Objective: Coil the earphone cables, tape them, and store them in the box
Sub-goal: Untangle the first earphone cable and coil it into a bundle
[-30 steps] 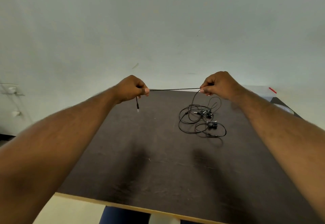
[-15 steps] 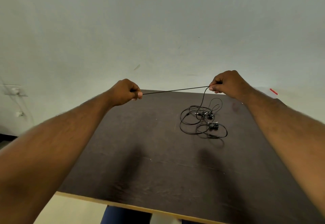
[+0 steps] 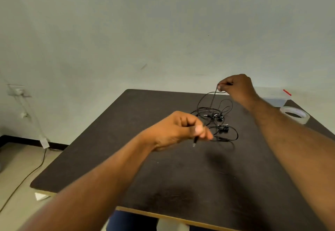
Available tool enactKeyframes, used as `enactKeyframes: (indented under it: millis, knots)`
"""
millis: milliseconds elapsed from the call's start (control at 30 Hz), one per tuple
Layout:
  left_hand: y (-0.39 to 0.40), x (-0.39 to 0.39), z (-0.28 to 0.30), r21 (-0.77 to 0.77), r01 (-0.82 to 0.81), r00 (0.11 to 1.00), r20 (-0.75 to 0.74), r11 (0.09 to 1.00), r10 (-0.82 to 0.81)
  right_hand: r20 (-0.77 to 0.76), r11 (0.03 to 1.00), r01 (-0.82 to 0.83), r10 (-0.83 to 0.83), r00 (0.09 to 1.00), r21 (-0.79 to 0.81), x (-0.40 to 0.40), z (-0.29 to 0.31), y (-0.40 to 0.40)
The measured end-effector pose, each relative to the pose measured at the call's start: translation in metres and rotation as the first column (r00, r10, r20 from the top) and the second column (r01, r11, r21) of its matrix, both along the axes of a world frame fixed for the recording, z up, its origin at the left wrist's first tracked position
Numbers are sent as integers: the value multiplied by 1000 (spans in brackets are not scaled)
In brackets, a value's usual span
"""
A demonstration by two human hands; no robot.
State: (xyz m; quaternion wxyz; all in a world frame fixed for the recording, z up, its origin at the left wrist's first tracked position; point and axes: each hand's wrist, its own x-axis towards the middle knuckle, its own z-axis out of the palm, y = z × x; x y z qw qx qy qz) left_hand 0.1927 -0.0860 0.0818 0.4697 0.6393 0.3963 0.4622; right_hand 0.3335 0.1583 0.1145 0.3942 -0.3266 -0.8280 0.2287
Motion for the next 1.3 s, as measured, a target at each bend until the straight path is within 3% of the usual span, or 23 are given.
enactKeyframes:
  millis: [100, 200, 300, 467, 600, 800, 1033, 1167, 1300]
  knots:
    - [9, 24, 14, 120, 81, 930, 347, 989, -118, -5, 996, -50, 49, 999, -72, -23, -15, -20]
    - [22, 15, 35, 170, -108, 809, 587, 979, -13, 36, 989, -39, 44, 998, -145, -36, -35, -36]
    - [32, -8, 58, 176, -340, 731, 667, 924, 142, -8, 959, -131, 134, 991, -250, -38, -51, -52]
    - [52, -56, 58, 141, -694, 654, 534, 706, 536, -118, 895, -212, 179, 977, -392, -24, -50, -84]
    - [55, -69, 36, 209, -776, 630, 256, 595, 733, -219, 904, -286, 224, 950, -319, -7, -31, -113]
    - [53, -50, 9, 279, -625, 749, -50, 729, 661, -150, 955, -295, 286, 946, -38, -2, 14, -137]
    - [40, -36, 4, 147, -462, 887, 56, 874, 459, -160, 966, -238, 252, 954, 101, -17, 41, -124]
    - [34, -33, 7, 53, -315, 939, 160, 948, 304, -198, 978, -190, 203, 959, 84, -26, 46, -105]
    - [29, -29, 17, 24, -220, 961, 174, 975, 213, -141, 979, -201, 205, 968, 40, -33, 37, -92]
